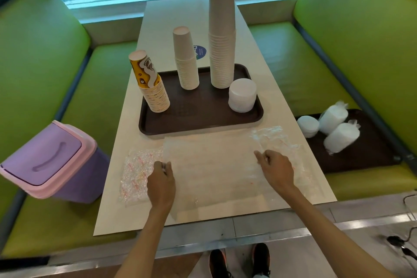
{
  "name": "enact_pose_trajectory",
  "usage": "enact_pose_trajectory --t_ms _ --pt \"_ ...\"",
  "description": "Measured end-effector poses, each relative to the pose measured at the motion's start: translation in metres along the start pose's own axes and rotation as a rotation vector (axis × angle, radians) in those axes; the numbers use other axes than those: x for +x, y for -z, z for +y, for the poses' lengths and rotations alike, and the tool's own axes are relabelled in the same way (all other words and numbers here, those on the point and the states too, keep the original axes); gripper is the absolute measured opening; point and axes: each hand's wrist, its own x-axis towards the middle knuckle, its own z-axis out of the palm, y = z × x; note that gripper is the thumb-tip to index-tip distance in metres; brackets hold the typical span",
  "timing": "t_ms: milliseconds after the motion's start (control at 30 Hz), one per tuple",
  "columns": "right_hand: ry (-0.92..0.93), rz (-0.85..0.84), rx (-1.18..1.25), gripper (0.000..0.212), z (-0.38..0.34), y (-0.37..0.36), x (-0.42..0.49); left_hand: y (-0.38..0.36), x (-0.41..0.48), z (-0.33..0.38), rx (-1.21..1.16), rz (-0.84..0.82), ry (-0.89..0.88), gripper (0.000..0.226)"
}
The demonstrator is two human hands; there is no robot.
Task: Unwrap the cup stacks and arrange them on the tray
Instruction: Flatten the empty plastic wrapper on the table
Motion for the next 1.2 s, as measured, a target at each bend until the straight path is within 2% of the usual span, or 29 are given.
enact_pose_trajectory --t_ms 133,300,400,467,533,600,667,767,867,967,1033,1133,1200 --pt "0.055 -0.027 -0.168 0.041 0.004 -0.005 -0.009 0.003 -0.003 -0.009 0.122 0.0 -0.024 0.023" --pt "0.058 -0.043 -0.264 0.041 0.007 -0.009 -0.015 0.004 -0.002 -0.014 0.172 -0.001 -0.041 0.024" --pt "0.009 0.009 -0.309 0.042 0.001 -0.005 -0.015 0.005 0.0 -0.016 0.201 0.004 -0.029 0.023" --pt "0.012 0.111 -0.291 0.042 -0.005 -0.002 -0.013 0.007 0.001 -0.017 0.237 -0.006 -0.024 0.022" --pt "0.081 0.217 -0.201 0.04 -0.012 -0.004 -0.013 0.008 0.001 -0.018 0.281 -0.012 -0.029 0.019" --pt "0.227 0.254 -0.169 0.036 -0.024 -0.014 -0.012 0.012 0.0 -0.021 0.324 0.003 -0.032 0.018" --pt "0.396 0.249 -0.203 0.032 -0.039 -0.029 -0.013 0.016 0.0 -0.024 0.356 0.027 -0.028 0.029" --pt "0.529 0.135 -0.205 0.04 -0.066 -0.053 -0.015 0.022 0.005 -0.021 0.337 0.13 -0.075 0.04" --pt "0.607 0.009 -0.238 0.043 -0.091 -0.078 -0.018 0.023 0.017 -0.009 0.165 0.19 -0.266 0.029" --pt "0.634 -0.151 -0.301 0.051 -0.111 -0.102 -0.015 0.015 0.029 0.003 0.007 0.165 -0.398 0.023" --pt "0.605 -0.251 -0.321 0.057 -0.117 -0.115 -0.013 0.005 0.035 0.004 -0.02 0.106 -0.402 0.027" --pt "0.595 -0.26 -0.323 0.068 -0.115 -0.135 -0.007 -0.012 0.043 -0.005 0.003 -0.055 -0.351 0.036" --pt "0.558 -0.284 -0.378 0.068 -0.11 -0.144 -0.003 -0.022 0.049 -0.016 0.086 -0.147 -0.377 0.04"
